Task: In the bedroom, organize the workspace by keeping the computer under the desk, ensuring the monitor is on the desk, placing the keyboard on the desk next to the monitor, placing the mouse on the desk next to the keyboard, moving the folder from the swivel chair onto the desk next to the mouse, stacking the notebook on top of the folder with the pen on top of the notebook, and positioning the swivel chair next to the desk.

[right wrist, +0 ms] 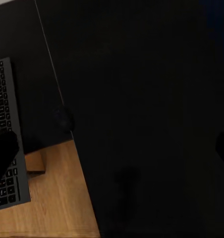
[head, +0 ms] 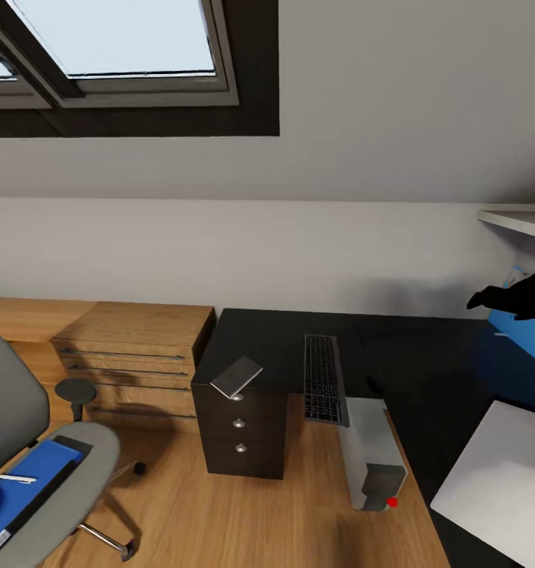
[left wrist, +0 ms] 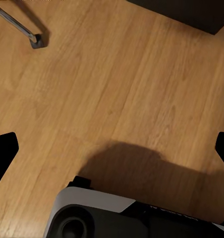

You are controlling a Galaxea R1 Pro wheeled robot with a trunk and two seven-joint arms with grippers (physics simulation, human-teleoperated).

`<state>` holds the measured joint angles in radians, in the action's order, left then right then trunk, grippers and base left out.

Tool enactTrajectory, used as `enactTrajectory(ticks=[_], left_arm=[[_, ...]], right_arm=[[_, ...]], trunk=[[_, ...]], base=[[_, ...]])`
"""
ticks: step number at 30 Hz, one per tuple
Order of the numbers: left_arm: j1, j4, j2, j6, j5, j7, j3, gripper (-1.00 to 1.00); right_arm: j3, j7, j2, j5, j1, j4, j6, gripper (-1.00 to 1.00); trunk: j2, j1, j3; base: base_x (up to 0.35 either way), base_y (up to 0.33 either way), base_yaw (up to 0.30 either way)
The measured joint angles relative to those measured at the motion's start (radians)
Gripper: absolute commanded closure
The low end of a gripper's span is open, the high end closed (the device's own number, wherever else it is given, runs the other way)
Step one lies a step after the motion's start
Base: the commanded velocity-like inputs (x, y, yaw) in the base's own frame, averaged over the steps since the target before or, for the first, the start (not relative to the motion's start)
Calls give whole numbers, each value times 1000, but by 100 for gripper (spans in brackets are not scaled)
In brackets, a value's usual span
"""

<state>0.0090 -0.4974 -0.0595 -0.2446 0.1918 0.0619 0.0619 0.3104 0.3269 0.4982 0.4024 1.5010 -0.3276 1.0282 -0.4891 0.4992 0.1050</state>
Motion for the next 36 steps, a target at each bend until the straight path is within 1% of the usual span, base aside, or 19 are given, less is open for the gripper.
enactTrajectory(ticks=[2, 6, 12, 13, 17, 19, 21, 23, 30, 36], left_arm=[[0, 0, 0, -1, 1, -1, 0, -100], [0, 0, 2, -2, 1, -2, 0, -100], [0, -1, 4, -3, 1, -3, 1, -100], [0, -1, 4, -4, 1, -2, 2, -100], [0, -1, 5, -4, 2, -2, 2, -100], [0, -2, 5, -5, 3, -3, 3, -100], [0, -6, 5, -6, 3, 0, 4, -100], [0, -12, 5, -5, 3, 4, 5, -100], [0, -18, 4, -4, 5, 5, 6, -100], [0, -18, 6, -5, 6, 3, 7, -100]], right_arm=[[-1, 4, 9, 24, 0, 12, 0, -100], [-2, 7, 17, 44, 0, 43, 0, -100], [-3, 8, 19, 51, 0, 67, 0, -100], [-4, 8, 20, 59, -1, 86, -1, -100], [-5, 9, 19, 79, -1, 100, -8, -100], [-5, 9, 21, 103, -1, 111, -10, -100], [-5, 9, 21, 117, -2, 130, -11, -100], [-4, 8, 22, 123, -2, 167, -11, -100], [-9, 9, 22, 148, -2, 241, -11, -100], [-13, 9, 22, 152, -2, 257, -10, -100]], trunk=[[0, 0, 0], [0, 0, 0], [0, 0, 0], [0, 0, 0], [0, 0, 0], [0, 0, 0], [0, 0, 0], [0, 0, 0], [0, 0, 0], [0, 0, 0]], base=[[0, -5, 0], [0, -2, 0], [0, 0, 0], [0, 0, 0], [0, 0, 0], [0, 0, 0], [0, 0, 0], [0, 0, 0], [0, 0, 0], [0, 0, 0]])
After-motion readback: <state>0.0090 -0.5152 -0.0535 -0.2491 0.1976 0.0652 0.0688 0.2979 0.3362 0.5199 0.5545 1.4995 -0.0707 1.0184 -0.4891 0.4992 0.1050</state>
